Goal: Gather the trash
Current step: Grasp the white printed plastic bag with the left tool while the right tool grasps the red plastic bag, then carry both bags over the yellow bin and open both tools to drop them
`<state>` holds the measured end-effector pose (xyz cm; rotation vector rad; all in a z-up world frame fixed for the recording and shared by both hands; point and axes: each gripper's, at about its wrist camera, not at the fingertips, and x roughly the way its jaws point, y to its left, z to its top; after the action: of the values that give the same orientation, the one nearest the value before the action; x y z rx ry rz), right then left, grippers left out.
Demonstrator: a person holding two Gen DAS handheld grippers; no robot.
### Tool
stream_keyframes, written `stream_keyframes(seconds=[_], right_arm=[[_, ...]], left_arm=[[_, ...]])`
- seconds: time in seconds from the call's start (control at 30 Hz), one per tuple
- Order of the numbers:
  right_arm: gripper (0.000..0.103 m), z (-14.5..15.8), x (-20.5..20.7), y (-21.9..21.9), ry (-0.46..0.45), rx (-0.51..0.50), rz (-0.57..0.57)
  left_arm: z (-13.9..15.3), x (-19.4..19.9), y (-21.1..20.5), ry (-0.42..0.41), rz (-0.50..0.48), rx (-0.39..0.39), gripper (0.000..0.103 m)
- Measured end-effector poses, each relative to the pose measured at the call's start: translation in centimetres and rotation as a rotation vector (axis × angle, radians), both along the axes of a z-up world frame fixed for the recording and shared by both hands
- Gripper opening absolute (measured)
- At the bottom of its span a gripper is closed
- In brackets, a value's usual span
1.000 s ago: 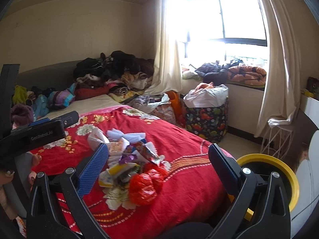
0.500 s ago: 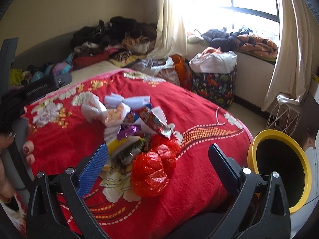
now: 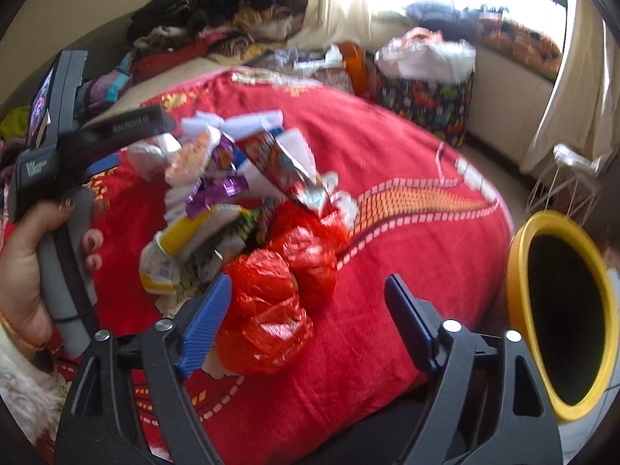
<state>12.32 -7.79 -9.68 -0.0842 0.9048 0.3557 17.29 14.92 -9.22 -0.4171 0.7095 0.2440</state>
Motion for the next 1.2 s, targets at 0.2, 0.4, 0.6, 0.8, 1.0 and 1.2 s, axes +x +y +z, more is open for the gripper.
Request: stream_keyframes(seconds=[0.2,0.4,0.6,0.8,1.0,1.2], right_arm=[[0.055,-1.7,0.3,-0.1,0.139,0.078,0.046],[0.023,-1.9,-0.4,-0.4,0.195,0.161,0.101],[0.017,-0.5,-2.2,-1.9,0.145,0.187,0.091],[0.016,1.1,-3.9,-3.5,0.085,0.198,0.075],[0.016,3.2,-4.5,-3.8,-0.003,0.186,0.079],[0.016,5.0,-5.1,-4.1,-0.091,0.182,0.089]], left_arm=[[-3.3,1.0,0.9,0.077,0.057,-0.21,0.089],[-3.7,0.9,1.1,0.065,0.078,-0.286,0.084],[-3.3,0.7,0.4,0.047,0.034,-0.368,0.055],[-3.1,0.7,0.0,0.044,-0.007,-0.444,0.044],[-1.0,-1.0,0.2,-0.014,-0.012,-0.419,0.037],[2.1,-2.7,-0.3,-0.075,-0.061,-0.324,0.035]])
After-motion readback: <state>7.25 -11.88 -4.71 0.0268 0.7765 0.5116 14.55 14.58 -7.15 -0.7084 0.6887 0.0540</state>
